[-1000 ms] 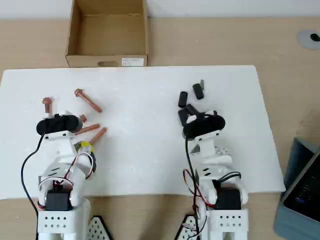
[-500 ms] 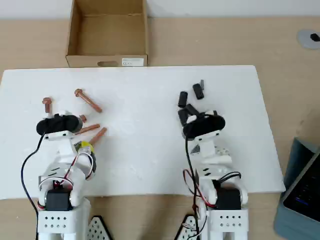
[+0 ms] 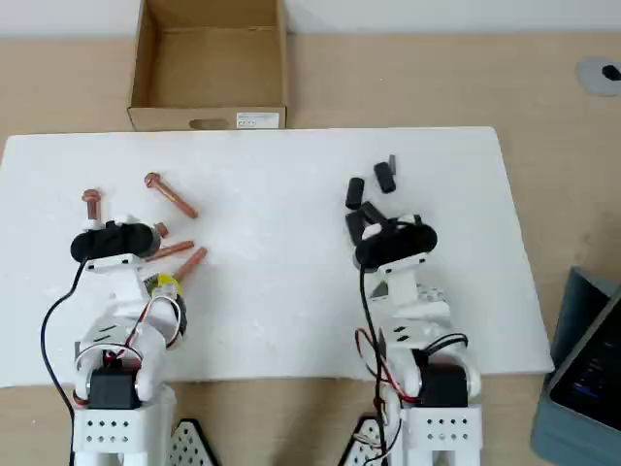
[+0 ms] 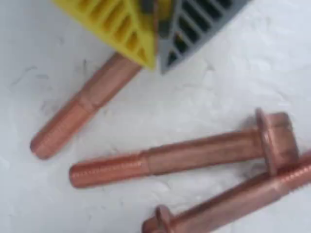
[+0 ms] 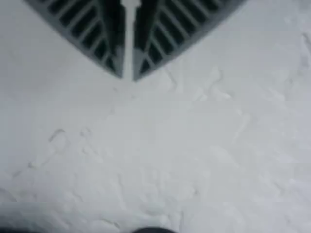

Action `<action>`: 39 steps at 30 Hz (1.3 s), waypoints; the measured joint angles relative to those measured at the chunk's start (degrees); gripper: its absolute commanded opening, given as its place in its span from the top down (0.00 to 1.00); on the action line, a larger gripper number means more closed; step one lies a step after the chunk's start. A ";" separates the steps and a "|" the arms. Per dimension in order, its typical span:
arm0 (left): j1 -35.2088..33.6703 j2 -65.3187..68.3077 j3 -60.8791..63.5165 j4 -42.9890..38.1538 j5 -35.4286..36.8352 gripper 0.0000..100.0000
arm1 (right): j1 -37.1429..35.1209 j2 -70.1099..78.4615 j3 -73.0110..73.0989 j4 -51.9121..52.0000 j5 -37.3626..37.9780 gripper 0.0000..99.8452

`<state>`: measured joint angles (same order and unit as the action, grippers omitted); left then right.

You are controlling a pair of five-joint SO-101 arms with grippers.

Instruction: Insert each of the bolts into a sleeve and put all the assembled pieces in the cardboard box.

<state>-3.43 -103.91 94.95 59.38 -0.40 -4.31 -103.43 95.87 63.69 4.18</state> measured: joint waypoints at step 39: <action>0.00 0.26 -12.48 2.20 0.00 0.99 | 0.00 8.09 -21.01 5.54 0.00 0.99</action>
<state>-3.43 -103.65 82.46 61.58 -0.40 -4.31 -95.34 74.86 69.23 4.18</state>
